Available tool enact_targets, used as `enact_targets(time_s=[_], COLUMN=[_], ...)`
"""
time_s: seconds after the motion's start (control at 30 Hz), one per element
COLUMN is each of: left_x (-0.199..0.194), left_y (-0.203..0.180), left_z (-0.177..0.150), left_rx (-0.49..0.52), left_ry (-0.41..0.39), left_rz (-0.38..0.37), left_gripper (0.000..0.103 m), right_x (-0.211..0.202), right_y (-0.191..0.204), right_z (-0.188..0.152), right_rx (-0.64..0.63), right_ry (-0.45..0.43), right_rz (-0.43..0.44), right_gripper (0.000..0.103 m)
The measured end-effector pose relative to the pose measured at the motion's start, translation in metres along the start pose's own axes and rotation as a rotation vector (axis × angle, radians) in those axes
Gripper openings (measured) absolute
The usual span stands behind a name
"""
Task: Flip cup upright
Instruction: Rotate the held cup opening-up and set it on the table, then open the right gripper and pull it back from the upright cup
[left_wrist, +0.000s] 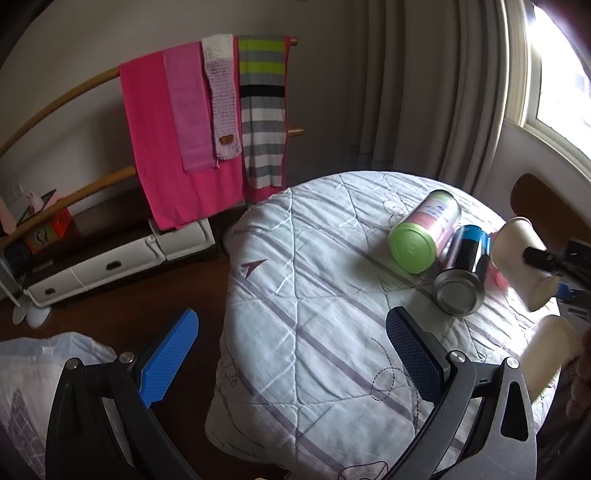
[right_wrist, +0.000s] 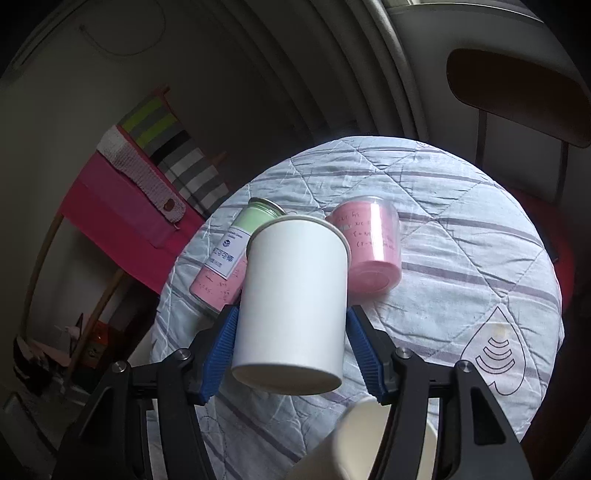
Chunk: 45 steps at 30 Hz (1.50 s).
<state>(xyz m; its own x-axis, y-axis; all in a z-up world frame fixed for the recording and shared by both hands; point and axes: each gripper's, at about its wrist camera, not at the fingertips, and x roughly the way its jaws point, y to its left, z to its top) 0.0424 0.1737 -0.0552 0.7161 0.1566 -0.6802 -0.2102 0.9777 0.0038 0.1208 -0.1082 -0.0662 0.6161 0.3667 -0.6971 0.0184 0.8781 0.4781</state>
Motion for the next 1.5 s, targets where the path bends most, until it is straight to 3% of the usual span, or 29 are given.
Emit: enact_targets(time_s=[0.47,0.63,0.9,1.07,1.17,1.3,1.5], left_x=[-0.014,-0.028,-0.031,-0.029,-0.029,-0.032,-0.043], left_y=[-0.005,0.016,0.047,0.053,0.049,0.039,0.019], left_z=[0.001,-0.001,-0.013,-0.019,-0.020,-0.022,-0.020], left_rx=[0.030,0.032,0.019,0.015,0.022,0.042,0.067], left_ry=[-0.013,-0.029,-0.001,0.020,0.031,0.032,0.037], left_rz=[-0.036,-0.013,0.026,0.010,-0.010,-0.031,-0.040], left_gripper=[0.103,0.103,0.103,0.103,0.103,0.103,0.103], right_x=[-0.023,-0.026,0.041,0.067,0.061,0.035,-0.008], right_y=[0.018,0.059,0.097,0.107,0.111,0.104,0.095], right_z=[-0.003,-0.030,-0.065,-0.075,-0.074,-0.074,-0.070], right_rx=[-0.050,-0.124,-0.144,-0.161,-0.172,-0.217,-0.302], right_ry=[-0.017,0.061,0.214,0.276,0.284,0.254,0.212], right_rz=[0.033,0.102,0.083,0.062,0.040,0.022,-0.019], right_gripper=[0.061,0.061,0.061,0.062,0.064,0.080,0.080])
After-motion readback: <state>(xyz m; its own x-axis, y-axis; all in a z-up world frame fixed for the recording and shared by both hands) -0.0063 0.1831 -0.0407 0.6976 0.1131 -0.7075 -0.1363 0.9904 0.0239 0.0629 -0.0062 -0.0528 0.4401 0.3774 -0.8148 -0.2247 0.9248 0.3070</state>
